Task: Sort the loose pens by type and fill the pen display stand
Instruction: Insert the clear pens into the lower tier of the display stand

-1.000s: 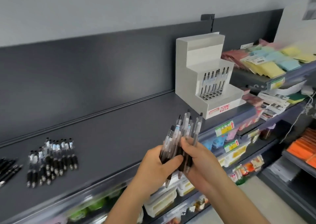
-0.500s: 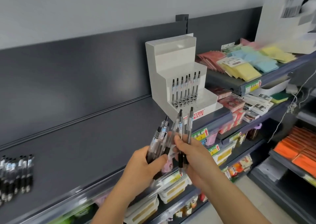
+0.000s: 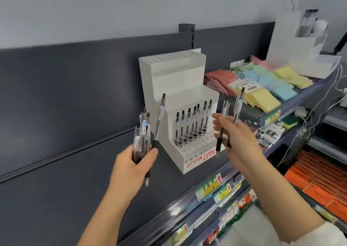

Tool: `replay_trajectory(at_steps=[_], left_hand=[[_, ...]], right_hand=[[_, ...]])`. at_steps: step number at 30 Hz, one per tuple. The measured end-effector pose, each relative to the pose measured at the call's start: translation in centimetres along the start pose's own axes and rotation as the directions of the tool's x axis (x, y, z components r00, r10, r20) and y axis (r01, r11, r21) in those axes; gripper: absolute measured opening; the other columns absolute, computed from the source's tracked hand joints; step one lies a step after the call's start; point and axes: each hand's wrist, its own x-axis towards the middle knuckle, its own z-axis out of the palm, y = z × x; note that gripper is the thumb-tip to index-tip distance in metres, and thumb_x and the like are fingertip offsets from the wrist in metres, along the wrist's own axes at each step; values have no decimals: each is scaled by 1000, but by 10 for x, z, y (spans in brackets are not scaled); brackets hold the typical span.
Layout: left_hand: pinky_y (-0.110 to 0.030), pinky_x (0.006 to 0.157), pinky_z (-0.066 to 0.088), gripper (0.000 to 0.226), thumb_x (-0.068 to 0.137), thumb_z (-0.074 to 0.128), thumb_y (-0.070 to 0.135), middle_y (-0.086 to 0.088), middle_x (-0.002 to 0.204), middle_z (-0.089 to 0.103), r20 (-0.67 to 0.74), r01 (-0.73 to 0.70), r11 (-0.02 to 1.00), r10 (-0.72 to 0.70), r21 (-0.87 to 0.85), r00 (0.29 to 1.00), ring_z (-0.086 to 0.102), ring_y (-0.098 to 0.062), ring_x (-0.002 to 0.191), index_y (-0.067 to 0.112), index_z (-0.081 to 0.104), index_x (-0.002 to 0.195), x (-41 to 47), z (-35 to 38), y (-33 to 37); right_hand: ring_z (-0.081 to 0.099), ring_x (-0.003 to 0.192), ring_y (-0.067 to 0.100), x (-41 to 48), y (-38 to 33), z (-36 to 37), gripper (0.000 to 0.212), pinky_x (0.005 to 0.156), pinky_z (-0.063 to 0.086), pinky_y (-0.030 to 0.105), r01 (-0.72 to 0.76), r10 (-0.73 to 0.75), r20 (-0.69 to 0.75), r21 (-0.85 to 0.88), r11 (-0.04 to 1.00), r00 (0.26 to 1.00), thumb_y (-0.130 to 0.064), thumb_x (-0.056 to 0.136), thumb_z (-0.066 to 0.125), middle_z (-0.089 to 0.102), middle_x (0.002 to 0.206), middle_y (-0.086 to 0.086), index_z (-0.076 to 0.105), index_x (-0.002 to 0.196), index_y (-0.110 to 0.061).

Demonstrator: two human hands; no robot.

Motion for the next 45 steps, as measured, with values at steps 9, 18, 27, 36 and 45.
replay_trajectory(at_steps=[9,18,27,36,45], left_hand=[[-27,56,39,19,84,65,26,-29,78,56,-58,-1,1000,3,27,998,47,-20,62,7,62,79,24,15,4],[-26,57,41,9,84,65,24,-13,73,53,-247,93,996,-88,9,965,48,-17,63,17,64,79,22,48,15],[-28,49,35,11,85,64,28,-12,69,51,-449,142,989,-110,37,887,40,-16,52,18,62,80,2,90,30],[-31,48,31,25,85,63,26,-12,63,39,-535,178,984,-139,21,833,33,-20,52,2,58,83,-19,116,33],[-30,47,31,20,85,64,26,-13,61,40,-526,167,986,-129,25,841,33,-18,49,7,60,77,-21,113,37]], right_hand=[[42,45,1,57,-11,-24,14,48,36,15,245,-271,-48,-302,922,961,-17,94,53,50,59,-3,67,96,-13],[52,66,16,114,-6,-35,16,64,40,30,472,-477,123,-483,737,870,-21,87,64,56,68,3,63,82,-6],[50,64,2,142,7,-44,12,59,36,14,591,-453,383,-451,669,805,-24,83,68,55,71,-10,59,86,-18],[50,60,9,152,20,-53,15,53,37,27,614,-290,562,-560,555,775,-33,83,67,58,69,-8,59,81,-21],[49,64,11,142,6,-59,32,59,39,32,562,-295,515,-502,657,805,-51,85,52,54,71,-4,52,82,-20]])
